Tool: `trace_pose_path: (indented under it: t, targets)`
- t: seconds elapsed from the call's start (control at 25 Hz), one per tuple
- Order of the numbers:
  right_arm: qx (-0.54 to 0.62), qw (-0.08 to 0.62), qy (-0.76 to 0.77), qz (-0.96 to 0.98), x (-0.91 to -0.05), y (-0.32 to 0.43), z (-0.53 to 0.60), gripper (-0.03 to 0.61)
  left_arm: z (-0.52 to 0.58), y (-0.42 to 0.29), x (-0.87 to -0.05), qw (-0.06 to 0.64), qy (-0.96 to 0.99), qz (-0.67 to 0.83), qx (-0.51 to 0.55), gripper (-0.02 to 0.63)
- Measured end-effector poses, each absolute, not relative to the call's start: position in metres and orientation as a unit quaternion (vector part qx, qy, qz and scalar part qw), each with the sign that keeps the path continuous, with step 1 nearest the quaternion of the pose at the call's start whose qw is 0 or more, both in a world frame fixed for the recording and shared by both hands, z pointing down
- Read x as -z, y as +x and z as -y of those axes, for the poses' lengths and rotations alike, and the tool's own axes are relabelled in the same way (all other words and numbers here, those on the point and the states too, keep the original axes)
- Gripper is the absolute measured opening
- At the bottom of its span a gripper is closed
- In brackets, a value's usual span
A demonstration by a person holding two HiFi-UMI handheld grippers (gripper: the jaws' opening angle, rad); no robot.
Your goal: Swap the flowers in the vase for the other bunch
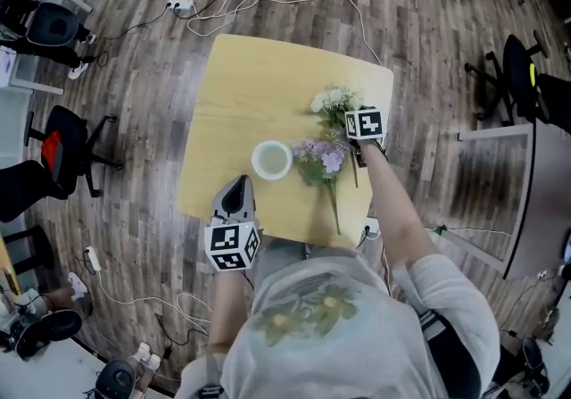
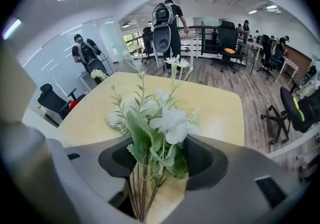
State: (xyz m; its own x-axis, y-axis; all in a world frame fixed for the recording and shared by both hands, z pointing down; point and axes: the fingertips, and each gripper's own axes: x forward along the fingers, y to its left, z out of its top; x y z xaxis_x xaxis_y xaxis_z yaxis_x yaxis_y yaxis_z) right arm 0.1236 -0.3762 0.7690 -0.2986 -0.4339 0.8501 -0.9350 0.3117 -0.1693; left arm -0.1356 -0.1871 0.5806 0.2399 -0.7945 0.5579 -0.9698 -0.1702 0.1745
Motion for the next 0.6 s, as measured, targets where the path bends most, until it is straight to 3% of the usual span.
trace_pose_path:
  t: [0.12,0.32,0.6]
  targets:
    - [-0.342,0.363,0.47,0.728,-0.772,0.122,0.377,0.253,0.189,-0.137,-0.583,0.255,0.744,0.593,-0.172,0.018]
    - [-0.341,0.348,0.454,0.746,-0.773,0.116,0.375,0.123,0.195,-0.145,-0.582,0.254,0.743,0.596,-0.169,0.018]
    - [-0.331,0.329,0.441,0.766,-0.762,0.113,0.373,0.082,0.197,-0.144,-0.577,0.25,0.745,0.596,-0.166,0.018]
